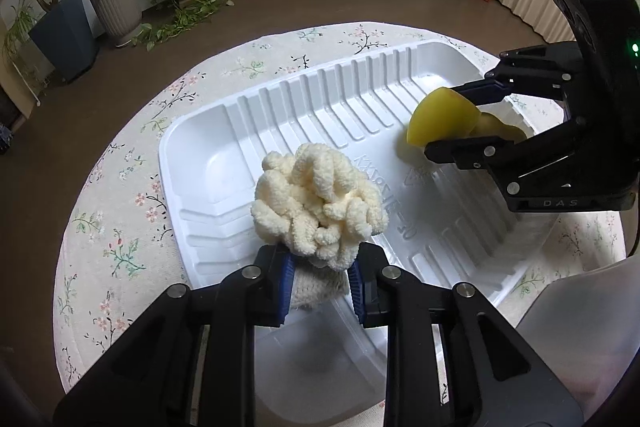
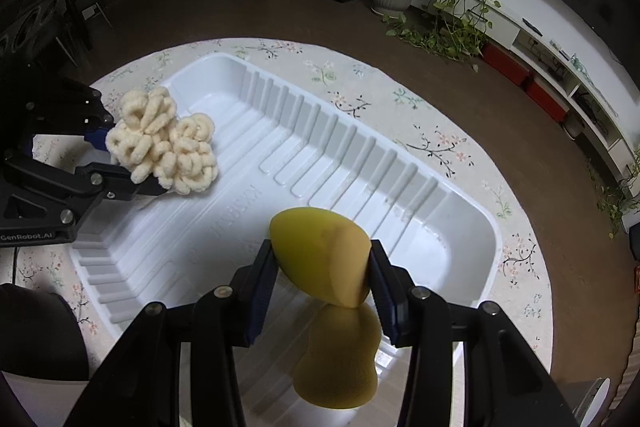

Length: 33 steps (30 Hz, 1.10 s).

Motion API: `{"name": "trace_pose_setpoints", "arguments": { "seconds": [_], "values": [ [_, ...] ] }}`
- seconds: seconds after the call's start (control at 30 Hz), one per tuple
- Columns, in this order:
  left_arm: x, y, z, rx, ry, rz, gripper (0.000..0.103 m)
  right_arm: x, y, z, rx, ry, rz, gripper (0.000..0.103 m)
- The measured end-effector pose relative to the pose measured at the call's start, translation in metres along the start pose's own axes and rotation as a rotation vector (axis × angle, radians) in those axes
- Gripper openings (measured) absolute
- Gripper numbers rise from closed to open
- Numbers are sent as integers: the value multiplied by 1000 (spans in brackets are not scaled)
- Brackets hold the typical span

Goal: Organize soft objects
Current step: 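Carry both items into the white tray and open both tools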

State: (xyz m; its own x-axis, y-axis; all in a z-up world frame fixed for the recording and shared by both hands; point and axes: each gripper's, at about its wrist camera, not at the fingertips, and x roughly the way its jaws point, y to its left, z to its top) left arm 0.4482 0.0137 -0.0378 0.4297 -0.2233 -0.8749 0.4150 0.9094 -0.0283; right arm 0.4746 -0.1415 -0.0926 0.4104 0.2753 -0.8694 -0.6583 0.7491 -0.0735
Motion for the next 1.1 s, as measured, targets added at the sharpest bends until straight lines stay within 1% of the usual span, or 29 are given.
{"name": "trace_pose_setpoints", "arguments": {
  "seconds": [0.1,0.2,0.23,0.3,0.37,0.43,0.47,0.6,0.67,0.7,0.73,0.77,0.8,0.83,0.87,0.97,1.1],
  "values": [
    [1,-1,2,-4,-4,9,23,1,-1,1,1,-2,1,49],
    [3,-2,1,-7,-4,17,26,3,0,1,-9,1,-3,50],
    [4,-2,1,-8,-4,19,28,4,0,1,-10,1,-5,51],
    [4,-2,0,-11,-9,31,36,4,1,1,-4,-4,-8,51],
    [5,-1,1,-22,-17,32,54,4,1,1,2,-8,-7,54],
    [3,2,0,-33,-28,39,62,4,2,-1,-3,-6,-16,64],
    [2,4,0,-35,-33,40,65,3,2,-1,-5,-9,-21,66],
    [-6,6,-2,-38,-48,37,69,-6,-2,-1,9,-40,-28,74],
    [-12,5,-4,-33,-56,41,75,-15,-5,-2,25,-63,-25,74],
    [-15,5,-5,-33,-60,42,76,-19,-7,-3,35,-75,-26,77],
    [-18,5,-6,-36,-67,42,78,-24,-9,-4,46,-89,-25,85],
    [-24,7,-8,-47,-82,42,83,-29,-11,-5,58,-106,-24,89],
    [-30,10,-10,-62,-106,43,87,-35,-14,-6,69,-122,-24,96],
    [-36,11,-12,-76,-128,46,99,-39,-17,-7,78,-135,-26,102],
    [-42,13,-13,-90,-151,54,103,-44,-18,-8,86,-148,-31,103],
    [-56,20,-12,-117,-183,88,103,-59,-20,-10,108,-179,-49,103],
    [-62,15,-11,-94,-170,105,103,-77,-19,-14,109,-215,-72,103]
  ]
}}
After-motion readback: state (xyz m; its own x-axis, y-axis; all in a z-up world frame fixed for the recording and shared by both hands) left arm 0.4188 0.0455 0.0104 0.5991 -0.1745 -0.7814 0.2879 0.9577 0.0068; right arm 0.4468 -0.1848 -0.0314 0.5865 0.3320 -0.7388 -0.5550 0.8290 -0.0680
